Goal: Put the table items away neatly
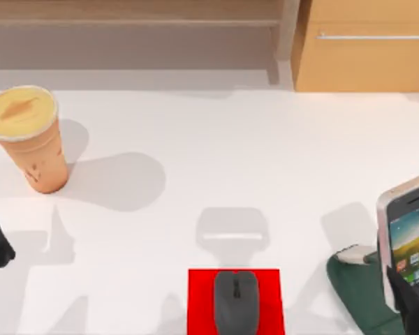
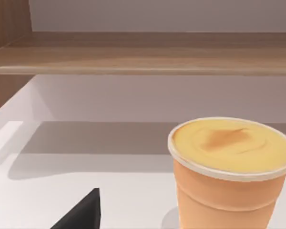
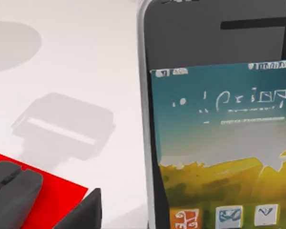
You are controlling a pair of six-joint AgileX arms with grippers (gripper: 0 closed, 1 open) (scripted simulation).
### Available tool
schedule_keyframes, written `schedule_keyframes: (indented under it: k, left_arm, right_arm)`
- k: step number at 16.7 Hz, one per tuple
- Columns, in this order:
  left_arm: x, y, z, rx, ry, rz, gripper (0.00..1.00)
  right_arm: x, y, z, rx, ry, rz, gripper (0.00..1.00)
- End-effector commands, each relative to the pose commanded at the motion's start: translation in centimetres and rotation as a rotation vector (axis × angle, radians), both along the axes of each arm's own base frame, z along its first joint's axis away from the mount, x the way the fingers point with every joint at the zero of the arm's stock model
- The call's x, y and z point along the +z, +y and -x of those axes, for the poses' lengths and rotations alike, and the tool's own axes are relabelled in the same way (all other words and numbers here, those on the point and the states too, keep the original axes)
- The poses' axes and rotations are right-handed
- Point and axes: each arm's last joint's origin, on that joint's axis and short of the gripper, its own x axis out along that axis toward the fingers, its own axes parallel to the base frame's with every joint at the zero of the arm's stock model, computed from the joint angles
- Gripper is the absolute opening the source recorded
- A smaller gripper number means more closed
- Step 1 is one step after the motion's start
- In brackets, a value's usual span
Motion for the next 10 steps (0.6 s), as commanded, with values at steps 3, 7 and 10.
schedule_keyframes:
  k: [3, 7, 10]
  left_arm:
    - [0.0, 0.0, 0.0, 0.000, 0.000, 0.000, 1.00]
    - [0.0, 0.0, 0.0, 0.000, 0.000, 0.000, 1.00]
    - [0.0, 0.0, 0.0, 0.000, 0.000, 0.000, 1.00]
  right_arm:
    - [0.3, 0.2, 0.1, 0.000, -0.001, 0.007, 1.00]
    - [0.3, 0.2, 0.1, -0.001, -0.002, 0.003, 1.00]
    - [1.6, -0.2, -0.3, -0.008, -0.034, -0.088, 1.00]
